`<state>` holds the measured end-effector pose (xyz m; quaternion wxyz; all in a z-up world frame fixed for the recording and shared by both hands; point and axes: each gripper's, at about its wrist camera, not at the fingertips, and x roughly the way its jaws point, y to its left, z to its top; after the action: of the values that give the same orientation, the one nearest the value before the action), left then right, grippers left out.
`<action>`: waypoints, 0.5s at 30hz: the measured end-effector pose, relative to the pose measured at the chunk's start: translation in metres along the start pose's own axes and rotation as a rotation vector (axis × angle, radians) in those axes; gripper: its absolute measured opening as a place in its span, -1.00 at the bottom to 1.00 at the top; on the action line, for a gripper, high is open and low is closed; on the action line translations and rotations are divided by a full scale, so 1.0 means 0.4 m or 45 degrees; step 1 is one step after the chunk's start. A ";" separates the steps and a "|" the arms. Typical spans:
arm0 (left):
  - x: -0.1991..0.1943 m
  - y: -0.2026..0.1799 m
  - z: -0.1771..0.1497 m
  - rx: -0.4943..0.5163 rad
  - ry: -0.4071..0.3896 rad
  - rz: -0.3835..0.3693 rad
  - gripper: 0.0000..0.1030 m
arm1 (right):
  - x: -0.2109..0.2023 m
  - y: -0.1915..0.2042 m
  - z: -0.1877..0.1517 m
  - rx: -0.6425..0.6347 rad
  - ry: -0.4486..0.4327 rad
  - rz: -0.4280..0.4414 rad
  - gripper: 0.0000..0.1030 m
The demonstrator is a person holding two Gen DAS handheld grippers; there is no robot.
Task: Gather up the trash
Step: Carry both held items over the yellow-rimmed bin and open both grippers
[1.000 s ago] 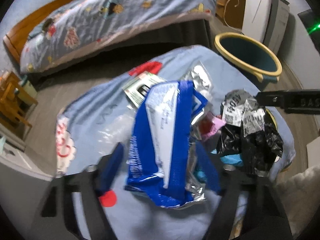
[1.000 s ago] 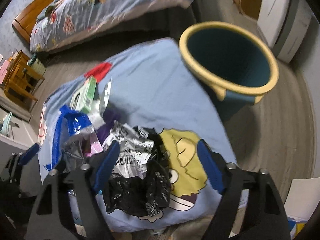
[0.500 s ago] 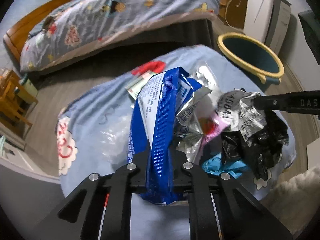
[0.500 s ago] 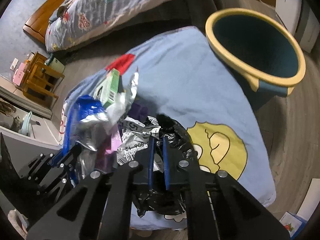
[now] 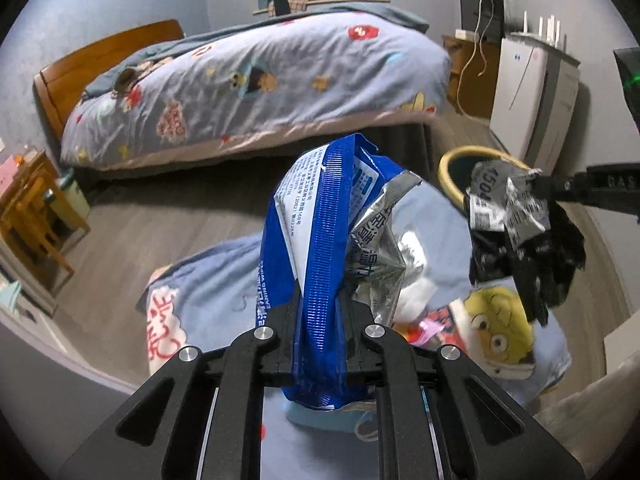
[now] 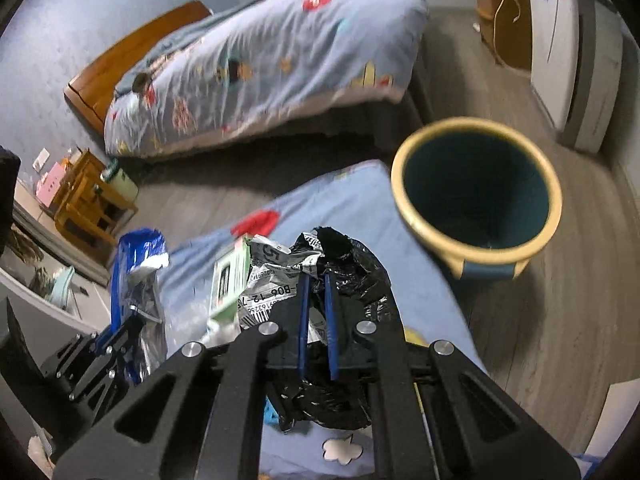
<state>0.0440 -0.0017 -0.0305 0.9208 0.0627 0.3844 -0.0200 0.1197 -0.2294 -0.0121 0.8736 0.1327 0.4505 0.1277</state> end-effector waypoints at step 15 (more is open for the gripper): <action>0.106 -0.196 0.204 0.201 -0.019 -0.153 -0.74 | 0.006 -0.232 0.251 0.160 -0.195 -0.057 -0.86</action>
<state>0.1248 -0.0897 -0.0116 0.9131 0.1117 0.3776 -0.1059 0.2132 -0.3267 0.0102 0.8980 0.1864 0.3924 0.0691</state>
